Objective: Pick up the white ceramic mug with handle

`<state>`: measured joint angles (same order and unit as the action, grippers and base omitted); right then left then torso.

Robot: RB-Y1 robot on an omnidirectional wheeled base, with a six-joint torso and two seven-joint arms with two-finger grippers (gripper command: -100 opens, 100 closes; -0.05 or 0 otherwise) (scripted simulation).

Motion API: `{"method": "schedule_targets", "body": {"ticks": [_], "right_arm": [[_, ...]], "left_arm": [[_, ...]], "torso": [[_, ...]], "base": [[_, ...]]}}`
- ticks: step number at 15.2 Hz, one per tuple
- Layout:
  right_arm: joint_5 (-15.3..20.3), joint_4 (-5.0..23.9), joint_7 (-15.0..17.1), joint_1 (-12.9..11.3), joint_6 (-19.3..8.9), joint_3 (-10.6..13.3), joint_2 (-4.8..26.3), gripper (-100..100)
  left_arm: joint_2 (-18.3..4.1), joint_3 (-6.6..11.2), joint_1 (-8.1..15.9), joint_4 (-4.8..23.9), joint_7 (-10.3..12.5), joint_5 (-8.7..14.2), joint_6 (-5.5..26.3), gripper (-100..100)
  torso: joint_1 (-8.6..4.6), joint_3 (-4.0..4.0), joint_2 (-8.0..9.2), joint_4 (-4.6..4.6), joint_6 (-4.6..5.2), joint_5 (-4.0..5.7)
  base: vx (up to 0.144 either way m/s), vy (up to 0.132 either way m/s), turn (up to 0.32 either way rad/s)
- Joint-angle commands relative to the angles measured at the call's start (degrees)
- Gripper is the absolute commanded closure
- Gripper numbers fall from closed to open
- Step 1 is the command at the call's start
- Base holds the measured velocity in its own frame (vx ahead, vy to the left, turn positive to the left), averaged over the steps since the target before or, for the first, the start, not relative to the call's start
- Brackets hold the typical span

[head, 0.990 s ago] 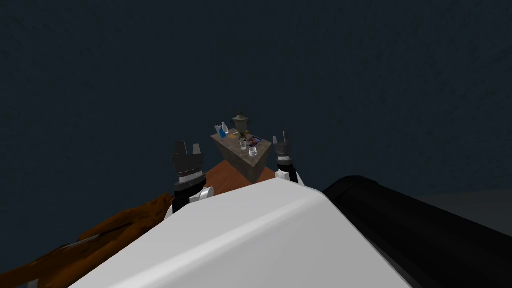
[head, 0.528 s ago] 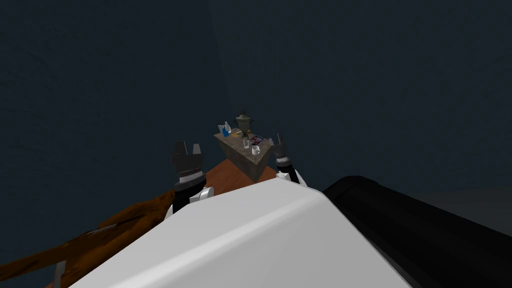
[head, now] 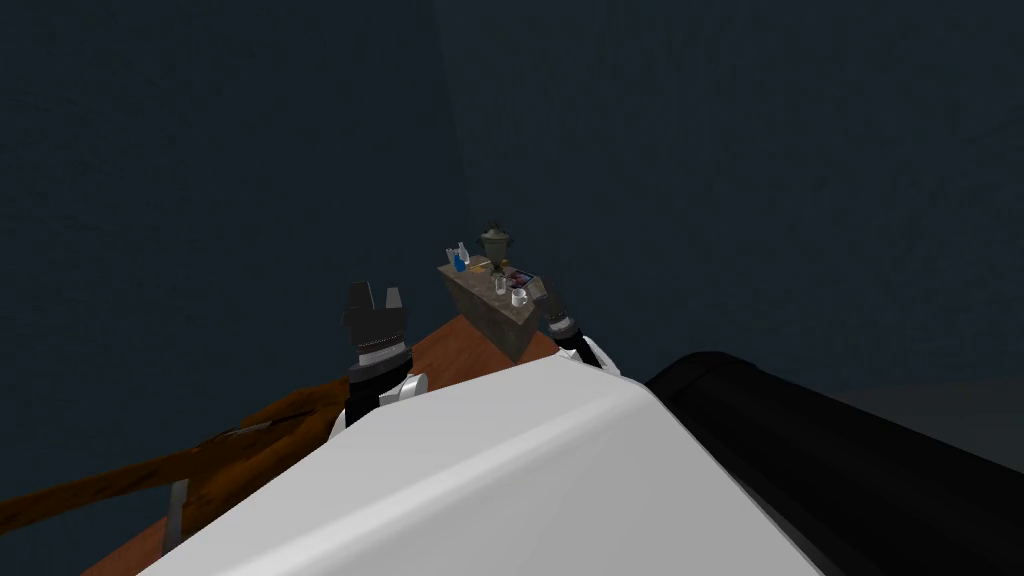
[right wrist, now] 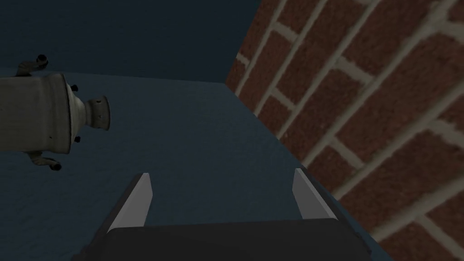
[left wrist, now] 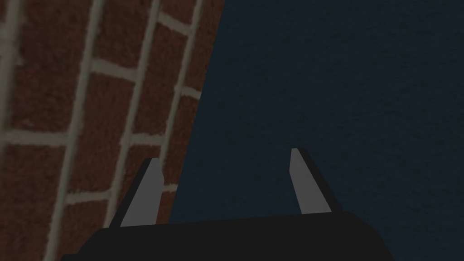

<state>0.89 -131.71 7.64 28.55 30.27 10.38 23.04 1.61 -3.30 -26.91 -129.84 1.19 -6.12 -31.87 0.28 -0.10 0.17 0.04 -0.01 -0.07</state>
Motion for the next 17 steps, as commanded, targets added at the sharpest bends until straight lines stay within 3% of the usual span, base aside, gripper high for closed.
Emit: {"method": "schedule_targets", "body": {"ticks": [1,7,14,17], "right_arm": [[0.9,0.8,-0.2,-0.5,0.1,1.1,2.9,-100],[1.9,1.4,-0.7,-1.0,0.0,2.1,8.8,-100],[5.8,3.6,-2.9,-3.0,-0.6,5.2,18.7,-100],[5.8,3.6,-2.9,-3.0,-0.6,5.2,21.8,-100]], "left_arm": [[0.0,0.0,0.0,0.0,0.0,0.0,0.0,0],[0.0,0.0,0.0,0.0,0.0,0.0,0.0,0],[0.0,0.0,0.0,0.0,0.0,0.0,0.0,0],[0.0,0.0,0.0,0.0,0.0,0.0,0.0,0]], "torso": [[0.0,0.0,0.0,0.0,0.0,0.0],[-0.05,0.03,-0.05,-0.01,0.0,0.01],[-0.15,0.05,-0.08,-0.02,0.0,0.03],[-0.16,0.04,-0.07,-0.02,0.0,0.03]], "base": [[-0.024,0.061,0.087],[-0.021,0.053,0.059],[-0.019,0.039,0.101],[-0.016,0.028,0.059]]}}
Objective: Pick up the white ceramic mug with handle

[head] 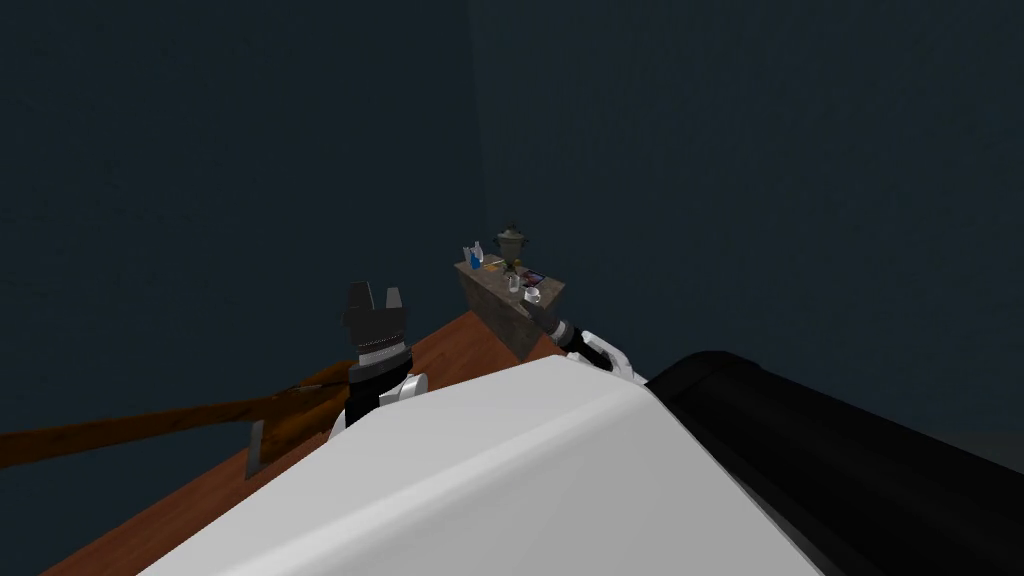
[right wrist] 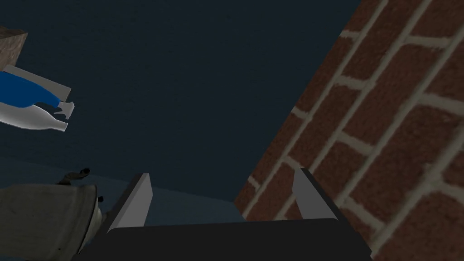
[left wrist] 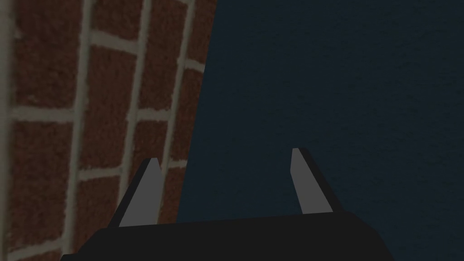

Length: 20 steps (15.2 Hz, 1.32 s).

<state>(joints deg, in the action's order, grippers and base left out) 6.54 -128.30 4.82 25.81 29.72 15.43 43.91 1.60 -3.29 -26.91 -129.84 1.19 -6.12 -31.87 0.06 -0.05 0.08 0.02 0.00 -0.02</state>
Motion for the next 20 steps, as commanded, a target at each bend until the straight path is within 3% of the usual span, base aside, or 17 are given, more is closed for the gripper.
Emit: {"method": "schedule_targets", "body": {"ticks": [1,20], "right_arm": [[1.6,1.1,-1.0,-1.1,-0.4,1.1,2.9,-100],[7.4,5.6,-5.6,-5.3,-1.8,4.4,25.1,-100]], "left_arm": [[0.0,0.0,0.0,0.0,0.0,0.0,0.0,0],[0.0,0.0,0.0,0.0,0.0,0.0,0.0,0]], "torso": [[0.0,0.0,0.0,0.0,0.0,0.0],[-0.11,0.09,-0.15,-0.03,-0.01,0.02]], "base": [[-0.009,0.018,0.129],[0.003,0.005,0.086]]}}
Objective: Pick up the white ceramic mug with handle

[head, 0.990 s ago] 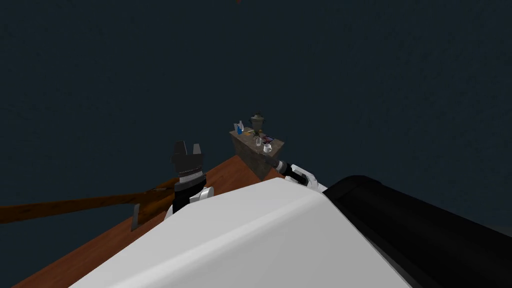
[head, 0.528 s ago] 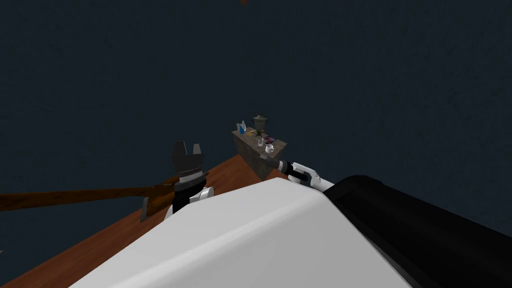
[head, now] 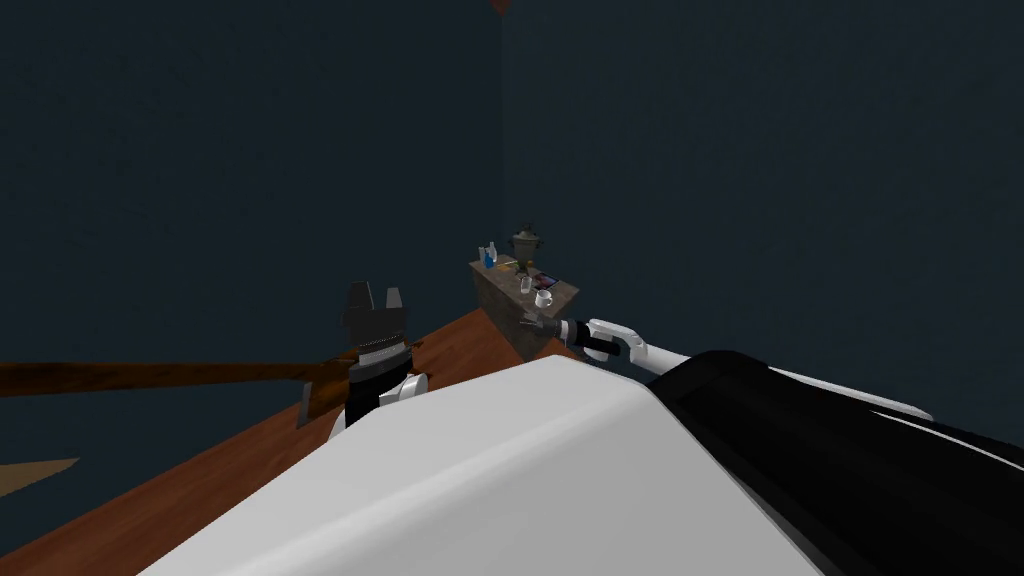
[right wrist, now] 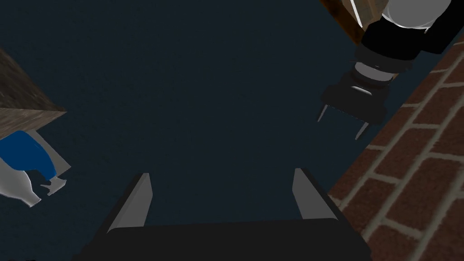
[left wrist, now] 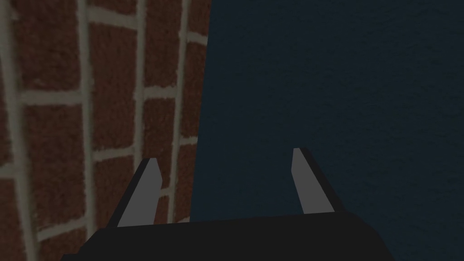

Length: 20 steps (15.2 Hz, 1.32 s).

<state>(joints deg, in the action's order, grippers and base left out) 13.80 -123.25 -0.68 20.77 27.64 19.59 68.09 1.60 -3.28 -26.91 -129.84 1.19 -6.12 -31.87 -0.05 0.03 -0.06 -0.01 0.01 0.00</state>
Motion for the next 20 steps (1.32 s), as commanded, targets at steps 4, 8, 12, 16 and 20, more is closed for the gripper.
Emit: {"method": "schedule_targets", "body": {"ticks": [4,8,12,16,20], "right_arm": [[1.4,1.8,-1.3,-1.4,-0.2,0.9,5.9,-100],[2.6,3.1,-2.5,-2.6,-0.6,1.6,10.9,-100],[3.6,4.3,-3.7,-3.6,-1.1,2.3,15.8,-100],[4.5,5.5,-4.8,-4.6,-1.5,3.0,20.6,-100],[5.3,6.6,-6.0,-5.4,-2.0,3.8,25.4,-100]], "left_arm": [[0.0,0.0,0.0,0.0,0.0,0.0,0.0,0],[0.0,0.0,0.0,0.0,0.0,0.0,0.0,0],[0.0,0.0,0.0,0.0,0.0,0.0,0.0,0],[0.0,0.0,0.0,0.0,0.0,0.0,0.0,0],[0.0,0.0,0.0,0.0,0.0,0.0,0.0,0]], "torso": [[-0.02,0.03,-0.06,-0.01,-0.01,0.0],[-0.05,0.05,-0.09,-0.02,-0.01,0.01],[-0.05,0.08,-0.13,-0.03,-0.01,0.01],[-0.06,0.08,-0.14,-0.03,-0.01,0.01],[-0.03,0.11,-0.19,-0.04,-0.01,0.01]], "base": [[0.024,-0.009,0.082],[0.031,-0.017,0.084],[0.039,-0.018,0.077],[0.041,-0.021,0.075],[0.051,-0.018,0.071]]}}
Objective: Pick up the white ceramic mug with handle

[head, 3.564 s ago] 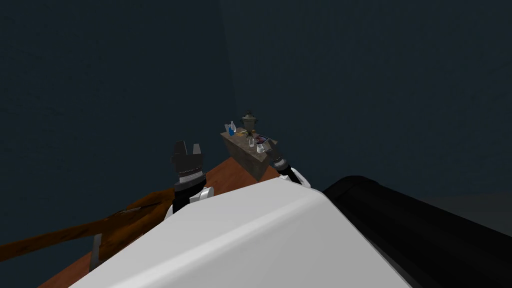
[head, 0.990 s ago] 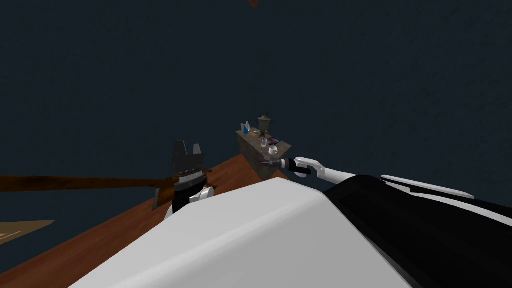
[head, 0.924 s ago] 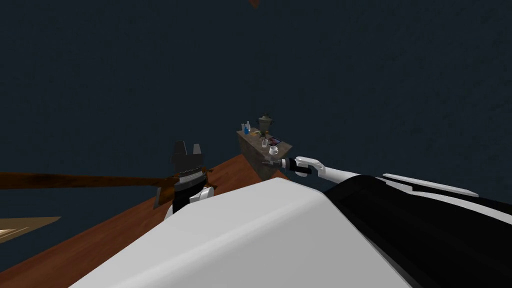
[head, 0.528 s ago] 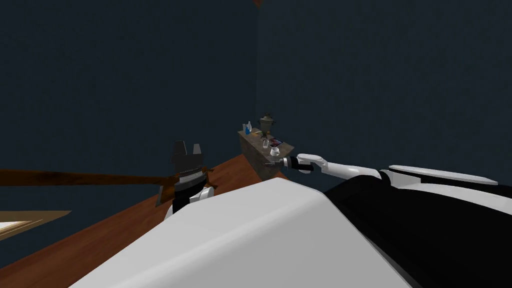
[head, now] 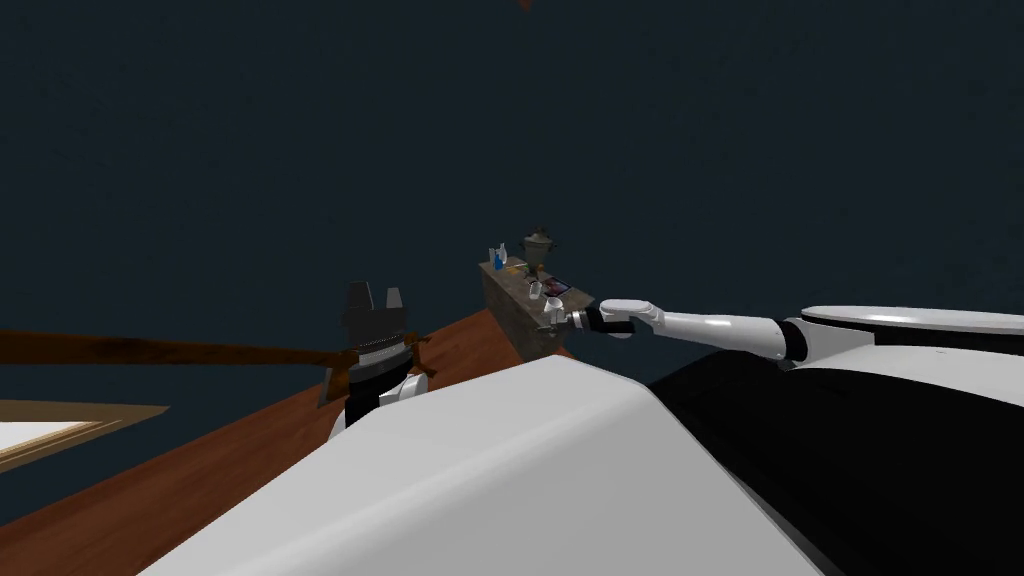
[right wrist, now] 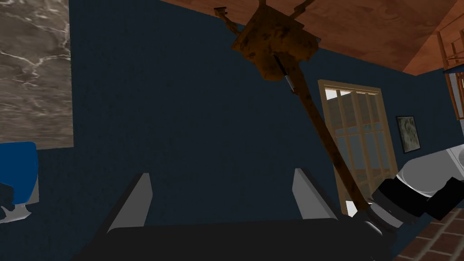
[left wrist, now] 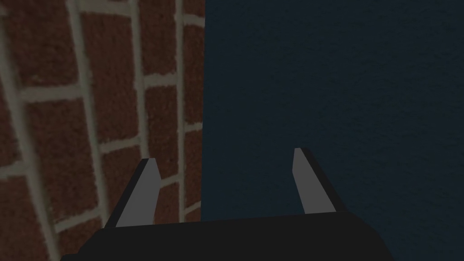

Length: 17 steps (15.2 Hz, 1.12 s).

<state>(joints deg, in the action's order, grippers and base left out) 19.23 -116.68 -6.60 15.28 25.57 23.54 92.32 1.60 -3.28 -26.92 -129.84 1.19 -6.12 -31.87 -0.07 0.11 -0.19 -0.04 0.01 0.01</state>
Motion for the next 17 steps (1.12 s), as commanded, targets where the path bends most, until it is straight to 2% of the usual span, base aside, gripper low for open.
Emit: {"method": "schedule_targets", "body": {"ticks": [1,3,4,5,7,8,10,11,13,14,16,17], "right_arm": [[0.6,1.2,-1.2,-0.5,-0.5,0.7,2.9,-100],[0.6,1.2,-1.2,-0.5,-0.5,0.7,5.4,-100],[0.6,1.2,-1.2,-0.5,-0.5,0.7,5.7,-100],[1.2,2.2,-2.2,-1.0,-1.1,1.7,7.9,-100],[1.2,2.2,-2.2,-1.0,-1.1,1.7,10.1,-100],[1.6,3.1,-3.3,-1.2,-1.7,2.8,11.8,-100],[1.6,3.1,-3.3,-1.2,-1.7,2.8,14.3,-100],[2.0,3.9,-4.2,-1.2,-2.3,3.9,15.9,-100],[2.0,3.9,-4.2,-1.2,-2.3,3.9,18.2,-100],[2.3,4.6,-5.2,-1.1,-2.9,5.2,20.0,-100],[2.3,4.6,-5.2,-1.1,-2.9,5.2,21.7,-100],[2.6,5.1,-6.1,-0.7,-3.5,6.4,23.4,-100]], "left_arm": [[0.0,0.0,0.0,0.0,0.0,0.0,0.0,0],[0.0,0.0,0.0,0.0,0.0,0.0,0.0,0],[0.0,0.0,0.0,0.0,0.0,0.0,0.0,0],[0.0,0.0,0.0,0.0,0.0,0.0,0.0,0],[0.0,0.0,0.0,0.0,0.0,0.0,0.0,0],[0.0,0.0,0.0,0.0,0.0,0.0,0.0,0],[0.0,0.0,0.0,0.0,0.0,0.0,0.0,0],[0.0,0.0,0.0,0.0,0.0,0.0,0.0,0],[0.0,0.0,0.0,0.0,0.0,0.0,0.0,0],[0.0,0.0,0.0,0.0,0.0,0.0,0.0,0],[0.0,0.0,0.0,0.0,0.0,0.0,0.0,0],[0.0,0.0,0.0,0.0,0.0,0.0,0.0,0]], "torso": [[0.0,0.0,0.0,0.0,0.0,0.0],[-0.02,0.02,-0.05,-0.01,-0.03,0.0],[-0.02,0.02,-0.04,-0.01,-0.01,0.0],[0.0,0.0,0.0,0.0,0.01,0.0],[0.01,0.05,-0.09,-0.02,-0.02,-0.01],[0.02,0.05,-0.1,-0.02,-0.01,-0.01],[0.03,0.1,-0.18,-0.04,-0.03,-0.02],[0.02,0.08,-0.14,-0.03,-0.01,-0.01],[0.01,0.11,-0.2,-0.04,-0.03,-0.01],[0.04,0.09,-0.16,-0.04,-0.01,0.0],[0.09,0.12,-0.22,-0.05,-0.03,-0.03],[0.11,0.1,-0.17,-0.04,-0.01,-0.02]], "base": [[0.043,-0.017,0.09],[0.057,-0.024,0.09],[0.035,-0.015,0.001],[0.056,-0.018,0.099],[0.073,-0.012,0.083],[0.08,-0.006,0.103],[0.077,-0.017,0.08],[0.08,-0.019,0.094],[0.081,-0.016,0.074],[0.085,-0.001,0.113],[0.084,0.002,0.07],[0.096,0.012,0.077]]}}
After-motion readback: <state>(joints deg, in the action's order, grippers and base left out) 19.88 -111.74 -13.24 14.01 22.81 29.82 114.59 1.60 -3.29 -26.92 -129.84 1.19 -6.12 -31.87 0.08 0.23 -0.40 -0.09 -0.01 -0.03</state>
